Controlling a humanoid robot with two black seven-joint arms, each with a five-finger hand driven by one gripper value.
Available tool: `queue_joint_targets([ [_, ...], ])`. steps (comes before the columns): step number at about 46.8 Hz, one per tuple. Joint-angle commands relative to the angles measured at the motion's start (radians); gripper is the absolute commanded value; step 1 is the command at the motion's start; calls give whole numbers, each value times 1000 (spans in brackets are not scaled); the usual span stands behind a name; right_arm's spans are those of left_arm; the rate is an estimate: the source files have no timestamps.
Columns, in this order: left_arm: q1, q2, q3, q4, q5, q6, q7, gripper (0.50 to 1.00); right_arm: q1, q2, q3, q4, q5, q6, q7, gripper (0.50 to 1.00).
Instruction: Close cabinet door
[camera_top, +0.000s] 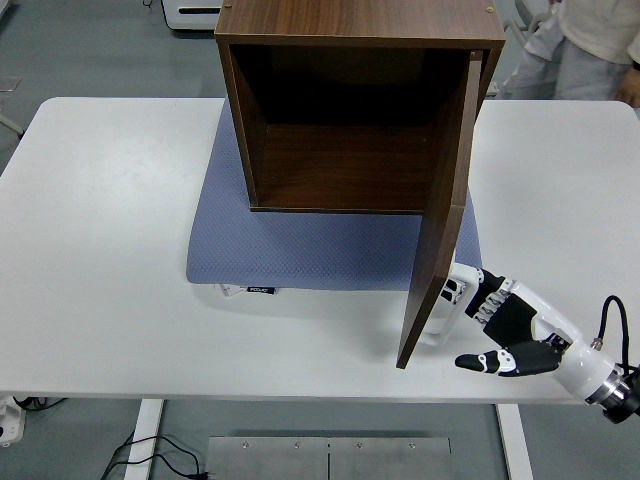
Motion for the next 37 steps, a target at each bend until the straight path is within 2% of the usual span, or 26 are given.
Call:
queue_joint_targets([
  [1, -1, 0, 0, 0, 0, 0, 0, 1000, 8, 9, -10, -1, 0, -2, -2, 1000],
  [21, -1, 0, 0, 0, 0, 0, 1, 1000, 79, 81, -85, -18, -11, -12, -14, 1000],
  [37, -1, 0, 0, 0, 0, 0, 0, 1000, 140, 141, -154, -49, -12, -68, -19, 1000],
])
